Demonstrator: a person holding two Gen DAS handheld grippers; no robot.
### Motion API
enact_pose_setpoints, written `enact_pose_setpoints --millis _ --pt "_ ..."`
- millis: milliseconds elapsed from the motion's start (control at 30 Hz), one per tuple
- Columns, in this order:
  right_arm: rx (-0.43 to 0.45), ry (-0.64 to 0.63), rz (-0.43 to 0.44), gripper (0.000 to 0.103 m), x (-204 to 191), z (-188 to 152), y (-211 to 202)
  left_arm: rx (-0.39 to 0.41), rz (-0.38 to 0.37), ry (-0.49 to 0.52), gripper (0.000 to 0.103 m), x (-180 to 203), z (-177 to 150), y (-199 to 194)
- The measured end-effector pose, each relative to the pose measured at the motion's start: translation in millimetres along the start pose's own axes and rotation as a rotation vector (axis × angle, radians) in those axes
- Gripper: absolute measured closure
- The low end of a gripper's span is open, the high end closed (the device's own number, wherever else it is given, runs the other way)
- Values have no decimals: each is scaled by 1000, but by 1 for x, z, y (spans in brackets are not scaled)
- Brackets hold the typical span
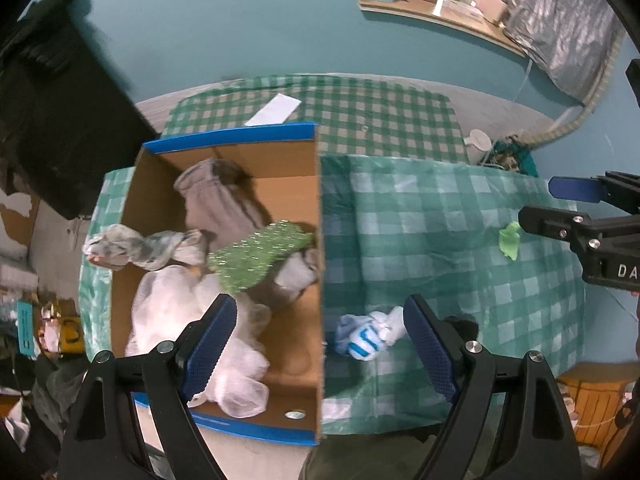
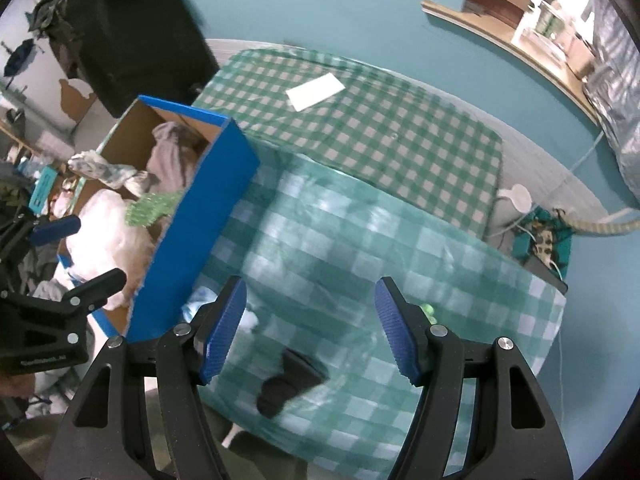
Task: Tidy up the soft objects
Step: 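Withdraw both grippers from the box toward the black sock and green foam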
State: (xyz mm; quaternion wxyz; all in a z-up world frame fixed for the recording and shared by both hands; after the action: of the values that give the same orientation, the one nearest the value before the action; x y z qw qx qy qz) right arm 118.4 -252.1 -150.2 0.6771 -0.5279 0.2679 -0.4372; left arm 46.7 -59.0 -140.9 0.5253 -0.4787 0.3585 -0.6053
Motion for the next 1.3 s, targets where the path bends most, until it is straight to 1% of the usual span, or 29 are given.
enact_pose_setpoints --millis 300,433,767,867,967,1200,1300 --pt "-25 49 -21 35 40 -24 9 -61 -4 42 16 28 -13 26" --pt "-40 64 -24 35 53 -34 15 -89 -19 56 16 41 -20 37" --pt "-89 67 -37 35 79 -58 48 -146 -32 79 16 77 -36 68" --pt "-104 59 -26 35 86 -64 62 -150 -41 63 16 85 -41 79" --pt "-120 42 -30 35 90 -68 76 -164 -57 28 16 89 -46 91" --pt "-149 6 -14 35 92 -70 103 -184 -93 -24 16 101 -57 107" --pt "-155 -6 -9 35 91 -70 113 -199 -91 -40 16 105 -62 117"
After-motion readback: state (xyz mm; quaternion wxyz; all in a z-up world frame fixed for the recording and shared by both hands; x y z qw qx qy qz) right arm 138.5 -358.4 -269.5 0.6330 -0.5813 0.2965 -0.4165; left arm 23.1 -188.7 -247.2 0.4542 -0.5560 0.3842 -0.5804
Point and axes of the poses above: each gripper's, at about its wrist camera, not at the fingertips, and y roughly the way its jaws point, x to its right, z to its top, the point moved 1 cm from there along y, roughly the way its jaws point, and after that the axes turned 14 degrees about -z, right-handed, at the moved point
